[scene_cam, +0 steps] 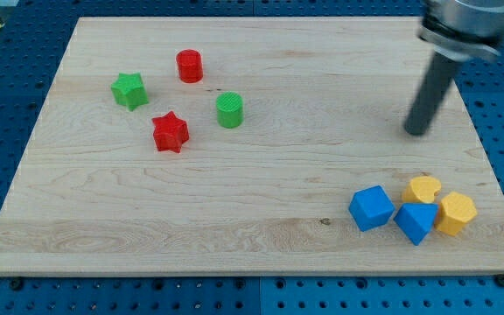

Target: Move the yellow heart horizontally right to the green star

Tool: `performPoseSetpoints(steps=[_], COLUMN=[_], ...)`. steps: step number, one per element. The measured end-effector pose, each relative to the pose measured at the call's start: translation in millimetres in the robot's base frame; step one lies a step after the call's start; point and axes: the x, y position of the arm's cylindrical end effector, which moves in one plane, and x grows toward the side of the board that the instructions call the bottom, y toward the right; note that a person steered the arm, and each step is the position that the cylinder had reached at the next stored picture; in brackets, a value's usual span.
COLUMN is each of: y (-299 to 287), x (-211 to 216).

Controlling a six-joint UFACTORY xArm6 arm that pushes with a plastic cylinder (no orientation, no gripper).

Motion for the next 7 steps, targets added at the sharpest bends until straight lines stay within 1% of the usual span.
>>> performPoseSetpoints(steps=[1,2,3,4,5,7], y=[37,42,39,38,23,-17], x=[70,121,152,151,140,109])
